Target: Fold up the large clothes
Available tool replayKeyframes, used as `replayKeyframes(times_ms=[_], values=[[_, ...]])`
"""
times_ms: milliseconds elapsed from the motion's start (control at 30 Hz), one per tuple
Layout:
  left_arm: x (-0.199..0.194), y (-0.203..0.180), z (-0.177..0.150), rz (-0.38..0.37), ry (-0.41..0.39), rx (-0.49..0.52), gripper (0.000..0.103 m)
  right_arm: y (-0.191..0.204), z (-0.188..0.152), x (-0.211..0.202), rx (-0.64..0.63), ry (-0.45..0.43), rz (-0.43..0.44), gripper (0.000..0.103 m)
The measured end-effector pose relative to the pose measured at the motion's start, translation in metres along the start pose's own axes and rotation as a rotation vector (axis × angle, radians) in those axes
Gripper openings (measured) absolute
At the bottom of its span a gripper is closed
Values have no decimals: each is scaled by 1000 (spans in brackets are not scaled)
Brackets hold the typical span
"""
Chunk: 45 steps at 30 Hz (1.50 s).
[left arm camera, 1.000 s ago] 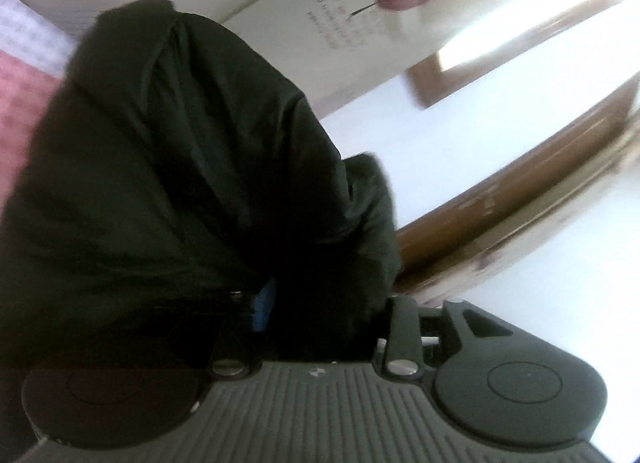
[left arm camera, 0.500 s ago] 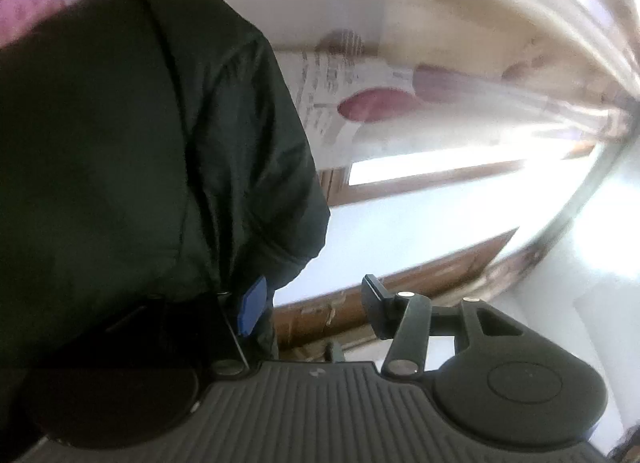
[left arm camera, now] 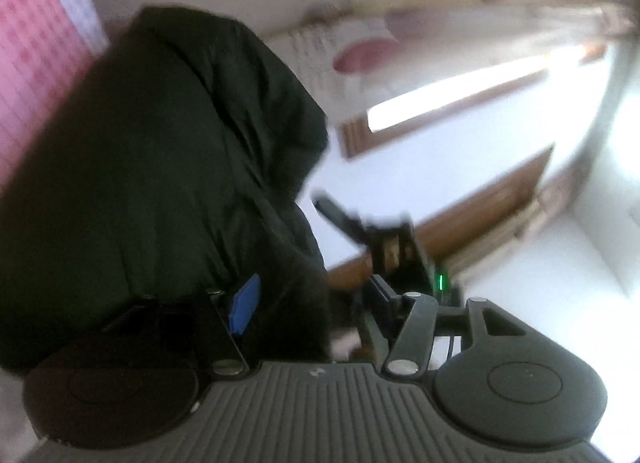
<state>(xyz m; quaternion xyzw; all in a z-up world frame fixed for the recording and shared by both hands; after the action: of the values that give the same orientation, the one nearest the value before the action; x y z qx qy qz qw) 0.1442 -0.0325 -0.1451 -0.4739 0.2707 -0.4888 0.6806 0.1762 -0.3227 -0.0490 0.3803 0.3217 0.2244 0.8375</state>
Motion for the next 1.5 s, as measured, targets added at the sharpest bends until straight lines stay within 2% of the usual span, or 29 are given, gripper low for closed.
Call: replayKeyframes(times_ms=[133, 200, 233, 267, 300, 367, 400, 433, 467, 500, 533, 600, 633, 667, 733, 833, 900, 933, 1033, 1167, 1200, 1300, 1367, 1500], values=[[16, 8, -15, 6, 37, 34, 58, 20, -4, 24, -123, 81, -104, 85], [21, 8, -19, 34, 40, 86, 58, 24, -6, 40, -210, 120, -160, 79], [23, 8, -21, 47, 44, 107, 58, 25, -9, 48, -276, 142, -204, 59], [25, 7, -21, 61, 48, 120, 58, 26, -13, 56, -342, 164, -234, 52], [24, 6, -21, 71, 49, 125, 58, 26, -15, 61, -395, 176, -247, 50], [14, 3, -20, 82, 37, 116, 58, 35, -14, 62, -486, 185, -268, 35], [6, 0, -18, 83, 25, 111, 60, 43, -12, 59, -532, 177, -264, 30], [-1, -3, -17, 86, 10, 114, 64, 52, -9, 53, -567, 155, -248, 25], [-12, -7, -16, 106, -15, 129, 79, 60, -6, 48, -590, 132, -231, 21], [-24, -11, -13, 133, -54, 149, 89, 68, -1, 42, -608, 101, -217, 20], [-37, -14, -13, 149, -93, 166, 89, 72, 4, 37, -615, 80, -208, 18], [-54, -17, -10, 188, -135, 179, 92, 75, 16, 25, -611, 45, -187, 15], [-56, -18, -8, 218, -148, 177, 99, 76, 22, 18, -615, 32, -182, 13], [-60, -16, -7, 248, -167, 177, 102, 76, 27, 12, -615, 19, -182, 12], [-63, -13, -4, 280, -181, 172, 102, 71, 41, -1, -602, -12, -185, 10], [-52, -1, -6, 338, -160, 157, 102, 56, 59, -23, -575, -54, -214, 9], [-39, -1, -9, 306, -136, 135, 102, 41, 69, -34, -556, -68, -239, 8], [-34, -3, -14, 311, -123, 160, 102, 33, 72, -40, -543, -77, -253, 8], [-12, -11, -28, 393, -76, 322, 102, -1, 83, -61, -480, -107, -285, 8], [17, -8, -47, 447, -6, 412, 102, -49, 92, -92, -396, -151, -325, 8], [26, -5, -51, 472, 7, 426, 102, -60, 93, -101, -374, -168, -325, 8], [55, 1, -64, 476, 83, 412, 103, -88, 96, -122, -317, -218, -331, 8], [77, 4, -72, 501, 124, 442, 103, -109, 100, -132, -280, -240, -334, 8], [125, 8, -88, 500, 183, 443, 103, -167, 104, -142, -169, -249, -355, 8]])
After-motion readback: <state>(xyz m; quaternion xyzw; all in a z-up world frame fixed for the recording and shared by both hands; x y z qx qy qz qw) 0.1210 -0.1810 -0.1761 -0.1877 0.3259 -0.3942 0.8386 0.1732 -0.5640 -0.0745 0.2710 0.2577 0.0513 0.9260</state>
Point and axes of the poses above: each gripper's, at about its wrist camera, not at the fingertips, and x roughly the way its jaws point, y to its left, z to its top, the point moved 4 cm from there along x, roughly the way its jaws point, and after that the axes turned 4 degrees about -x, right-handed, at the moved point
